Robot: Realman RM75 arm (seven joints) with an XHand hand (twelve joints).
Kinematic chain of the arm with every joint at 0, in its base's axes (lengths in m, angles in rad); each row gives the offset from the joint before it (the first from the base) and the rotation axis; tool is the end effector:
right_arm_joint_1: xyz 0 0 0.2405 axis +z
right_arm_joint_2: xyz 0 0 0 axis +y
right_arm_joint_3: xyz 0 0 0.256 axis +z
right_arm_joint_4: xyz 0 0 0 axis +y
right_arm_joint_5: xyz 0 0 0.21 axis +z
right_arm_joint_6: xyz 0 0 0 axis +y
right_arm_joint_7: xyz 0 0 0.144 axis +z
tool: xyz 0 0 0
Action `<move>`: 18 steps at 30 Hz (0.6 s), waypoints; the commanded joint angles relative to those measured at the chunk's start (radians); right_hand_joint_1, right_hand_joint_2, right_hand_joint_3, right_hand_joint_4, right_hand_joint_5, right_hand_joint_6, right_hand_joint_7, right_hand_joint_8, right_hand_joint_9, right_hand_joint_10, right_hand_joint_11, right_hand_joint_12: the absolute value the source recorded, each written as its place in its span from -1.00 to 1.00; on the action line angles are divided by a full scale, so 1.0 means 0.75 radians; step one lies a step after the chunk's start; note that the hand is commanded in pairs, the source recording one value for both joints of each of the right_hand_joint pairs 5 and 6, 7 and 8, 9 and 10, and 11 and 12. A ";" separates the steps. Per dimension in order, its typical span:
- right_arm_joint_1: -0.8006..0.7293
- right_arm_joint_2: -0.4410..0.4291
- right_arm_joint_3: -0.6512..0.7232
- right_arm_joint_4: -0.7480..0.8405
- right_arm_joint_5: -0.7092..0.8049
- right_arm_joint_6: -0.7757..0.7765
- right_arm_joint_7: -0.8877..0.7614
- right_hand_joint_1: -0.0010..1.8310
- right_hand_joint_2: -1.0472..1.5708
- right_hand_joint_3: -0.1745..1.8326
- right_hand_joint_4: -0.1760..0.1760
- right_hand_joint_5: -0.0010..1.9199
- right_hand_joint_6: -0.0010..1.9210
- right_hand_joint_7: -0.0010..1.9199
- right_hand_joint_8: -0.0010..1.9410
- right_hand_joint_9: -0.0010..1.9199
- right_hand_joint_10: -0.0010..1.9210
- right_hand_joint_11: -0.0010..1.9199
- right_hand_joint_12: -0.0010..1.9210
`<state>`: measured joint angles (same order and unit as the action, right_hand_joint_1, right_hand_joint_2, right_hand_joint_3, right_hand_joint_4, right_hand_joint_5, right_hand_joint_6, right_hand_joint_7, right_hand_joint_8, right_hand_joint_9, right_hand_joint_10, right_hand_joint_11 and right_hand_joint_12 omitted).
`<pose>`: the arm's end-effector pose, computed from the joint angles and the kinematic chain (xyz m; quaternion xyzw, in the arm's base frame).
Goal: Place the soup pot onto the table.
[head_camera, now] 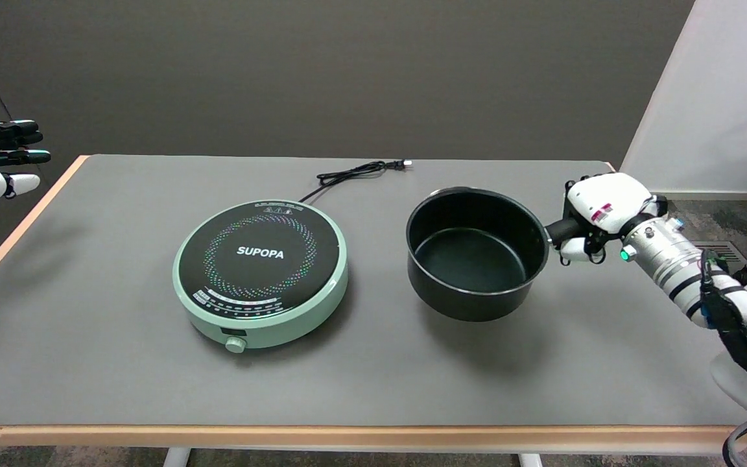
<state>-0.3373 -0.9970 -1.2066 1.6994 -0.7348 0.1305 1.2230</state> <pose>-0.2077 -0.2766 0.4417 0.6685 0.0507 -0.0550 0.7399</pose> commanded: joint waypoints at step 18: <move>-0.166 -0.046 -0.032 0.004 -0.007 -0.092 0.014 0.05 0.54 0.18 -0.15 1.00 1.00 1.00 0.98 1.00 1.00 1.00 1.00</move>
<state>-0.3976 -1.0135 -1.2350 1.6923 -0.7384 0.0692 1.2315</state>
